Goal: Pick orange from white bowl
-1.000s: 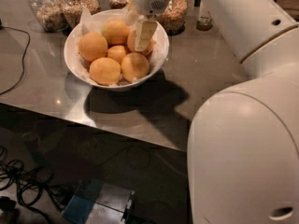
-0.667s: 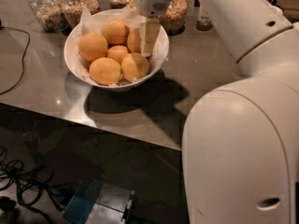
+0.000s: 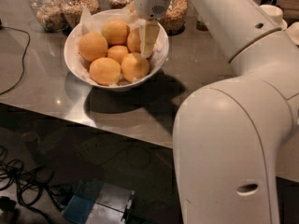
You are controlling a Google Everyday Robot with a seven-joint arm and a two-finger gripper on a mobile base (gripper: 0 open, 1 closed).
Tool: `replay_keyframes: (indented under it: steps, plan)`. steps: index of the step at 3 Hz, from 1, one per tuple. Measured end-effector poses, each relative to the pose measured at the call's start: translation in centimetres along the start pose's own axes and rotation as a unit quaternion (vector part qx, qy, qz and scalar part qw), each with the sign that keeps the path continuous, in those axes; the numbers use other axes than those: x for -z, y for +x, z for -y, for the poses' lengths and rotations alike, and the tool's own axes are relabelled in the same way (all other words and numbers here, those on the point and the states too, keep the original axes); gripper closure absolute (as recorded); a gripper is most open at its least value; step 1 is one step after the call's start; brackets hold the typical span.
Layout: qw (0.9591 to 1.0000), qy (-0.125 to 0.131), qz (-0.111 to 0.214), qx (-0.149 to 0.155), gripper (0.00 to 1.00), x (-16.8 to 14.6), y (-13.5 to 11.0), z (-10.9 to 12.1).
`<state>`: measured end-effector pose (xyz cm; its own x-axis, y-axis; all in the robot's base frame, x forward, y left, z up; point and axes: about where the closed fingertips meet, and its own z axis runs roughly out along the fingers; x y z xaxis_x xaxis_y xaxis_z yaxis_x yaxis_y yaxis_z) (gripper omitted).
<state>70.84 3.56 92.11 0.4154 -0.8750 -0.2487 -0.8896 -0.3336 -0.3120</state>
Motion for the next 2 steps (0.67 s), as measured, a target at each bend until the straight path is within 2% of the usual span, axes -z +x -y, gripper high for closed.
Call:
replay_keyframes:
  steps: [2]
  plan:
    - [0.9997,-0.022,-0.002,-0.012,0.21,-2.5,1.6,-0.4]
